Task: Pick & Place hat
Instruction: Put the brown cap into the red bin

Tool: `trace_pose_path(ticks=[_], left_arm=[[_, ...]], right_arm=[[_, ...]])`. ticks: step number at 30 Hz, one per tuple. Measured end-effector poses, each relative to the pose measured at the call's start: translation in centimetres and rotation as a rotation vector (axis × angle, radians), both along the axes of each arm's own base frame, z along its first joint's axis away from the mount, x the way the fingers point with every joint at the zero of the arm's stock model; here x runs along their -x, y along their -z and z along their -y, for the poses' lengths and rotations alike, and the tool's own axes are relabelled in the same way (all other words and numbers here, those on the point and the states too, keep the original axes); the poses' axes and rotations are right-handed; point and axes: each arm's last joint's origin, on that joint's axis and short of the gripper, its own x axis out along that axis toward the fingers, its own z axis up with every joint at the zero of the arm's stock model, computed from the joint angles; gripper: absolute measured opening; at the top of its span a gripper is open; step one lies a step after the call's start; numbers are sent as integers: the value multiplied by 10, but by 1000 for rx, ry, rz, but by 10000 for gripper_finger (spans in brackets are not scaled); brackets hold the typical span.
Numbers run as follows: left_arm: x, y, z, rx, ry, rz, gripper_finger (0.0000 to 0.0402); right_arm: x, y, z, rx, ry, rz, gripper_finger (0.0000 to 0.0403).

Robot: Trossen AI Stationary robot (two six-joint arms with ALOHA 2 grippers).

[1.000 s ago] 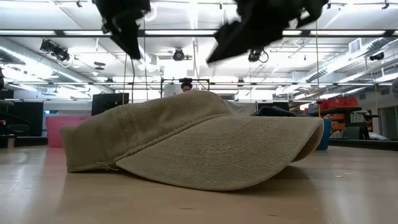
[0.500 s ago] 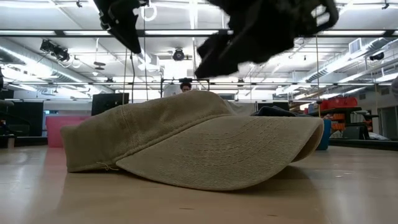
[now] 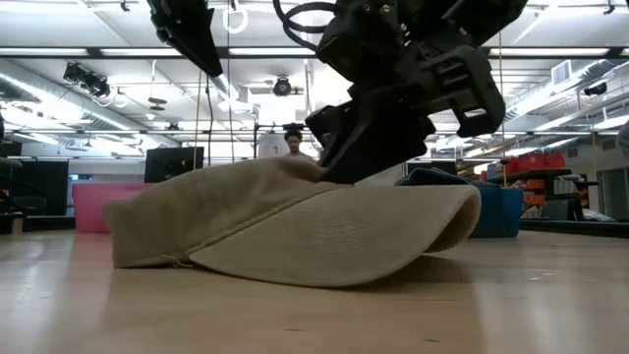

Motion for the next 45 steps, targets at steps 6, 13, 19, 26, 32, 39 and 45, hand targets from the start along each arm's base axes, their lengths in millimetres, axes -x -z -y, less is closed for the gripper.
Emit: trace_pose_path(ticks=[6,13,19,26,32,39,45], left_arm=[[0,0,3,22,-19,24,128],[-2,-1,3,51,-48,70,128],[-11,-6,7,128,35,146,128],[-17,-7,8,-9,259,67,128],[-35,4,11,-113,431,-24,128],[-74,34,18,-164,575,-73,128],[-88,51,13,-147,541,-89,128]], right_arm=[[-1,-3,4,-61,250,-40,22],[2,-35,12,-91,624,80,8],[8,-64,22,-49,901,249,6],[7,-67,41,-70,986,251,8],[6,-68,43,-73,997,271,8],[4,-72,42,-73,967,311,8],[4,-72,42,-71,966,308,7]])
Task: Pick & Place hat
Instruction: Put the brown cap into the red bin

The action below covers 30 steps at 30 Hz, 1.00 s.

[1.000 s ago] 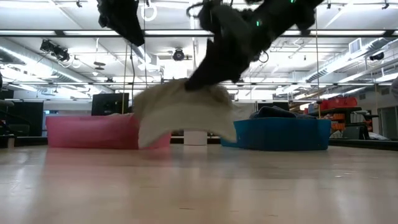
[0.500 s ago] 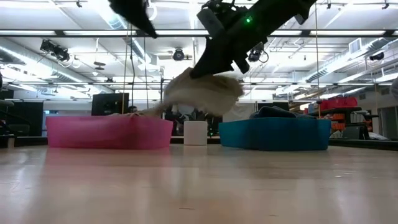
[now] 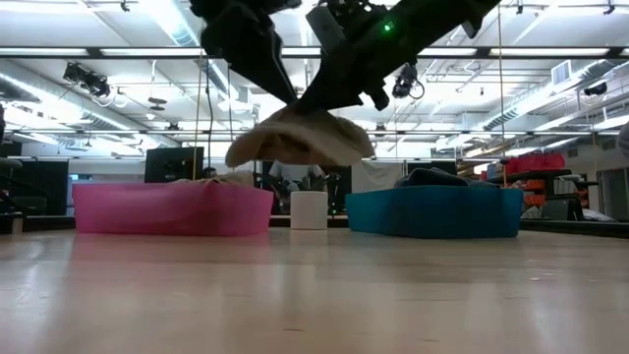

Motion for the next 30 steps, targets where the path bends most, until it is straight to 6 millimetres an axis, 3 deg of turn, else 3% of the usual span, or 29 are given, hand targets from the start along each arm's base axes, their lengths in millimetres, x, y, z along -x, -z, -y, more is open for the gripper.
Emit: trace_pose_path(ticks=[12,22,26,30], left_arm=[[-2,0,-2,-48,52,-9,129],[5,7,-2,-40,70,-123,127],[7,8,-2,-39,72,-144,104],[6,8,-2,-42,75,-135,49]], right_arm=[[-1,0,-2,-38,-64,-4,7],[-4,-6,-3,15,-110,51,7],[-4,-5,-2,23,-110,35,7],[-4,-4,-3,23,-111,32,7]])
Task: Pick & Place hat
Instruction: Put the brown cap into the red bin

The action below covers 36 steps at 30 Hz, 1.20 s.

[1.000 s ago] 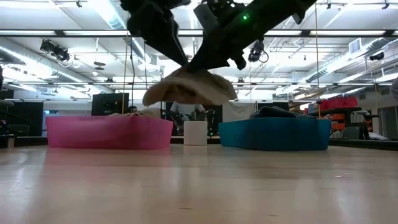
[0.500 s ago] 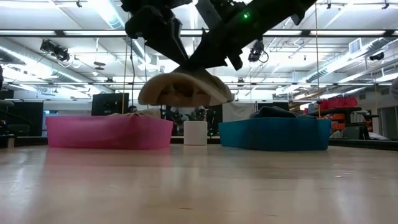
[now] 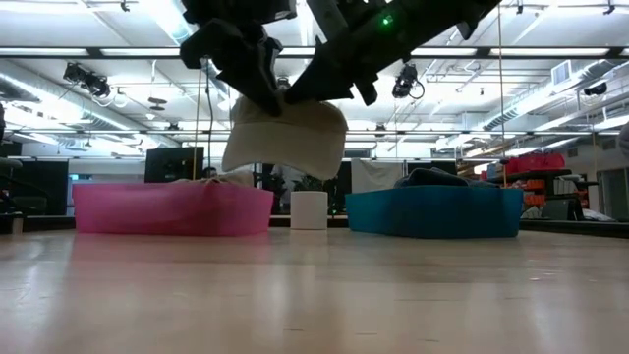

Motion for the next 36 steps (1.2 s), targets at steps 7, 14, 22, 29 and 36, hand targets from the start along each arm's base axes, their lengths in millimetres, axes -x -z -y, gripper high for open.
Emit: trace_pose_path(ticks=[7,14,22,29,36], left_arm=[[4,3,-1,-55,73,-72,15],[17,4,-1,-280,332,-286,9],[56,-25,-5,-445,610,-442,9],[88,-47,-30,-402,551,-458,11],[98,-43,-63,-185,669,-424,9]], right_arm=[[2,3,-3,14,-53,-56,37],[9,11,-12,31,-92,-156,102],[12,16,-15,40,-101,-215,150],[12,16,-14,70,-116,-221,155],[11,15,-11,86,-116,-223,148]])
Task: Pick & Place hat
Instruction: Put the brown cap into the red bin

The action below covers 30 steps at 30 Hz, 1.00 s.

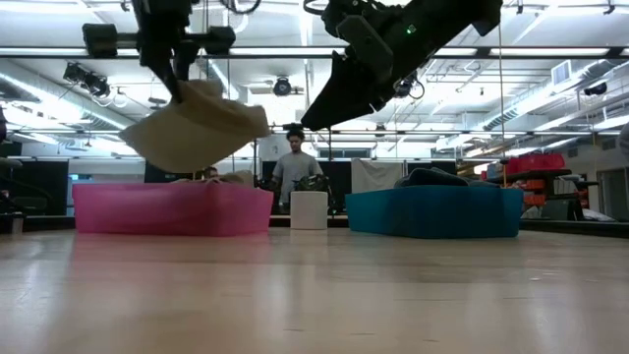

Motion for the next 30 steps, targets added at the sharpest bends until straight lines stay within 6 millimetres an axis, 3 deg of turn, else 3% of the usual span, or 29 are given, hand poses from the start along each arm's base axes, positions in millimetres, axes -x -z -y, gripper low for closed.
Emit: trace_pose_path(ticks=[7,13,19,25,30], left_arm=[[8,25,-35,-3,-7,-95,9],[14,50,-54,2,9,-115,9],[7,62,-59,16,19,-40,11],[3,63,-60,76,-189,22,28],[3,62,-60,122,-326,47,35]], right_arm=[[-1,0,11,1,29,-1,148],[-3,0,23,4,60,-2,148],[-6,-3,34,0,92,36,149],[-9,-5,45,31,18,47,155],[-20,-8,54,64,-98,158,194]])
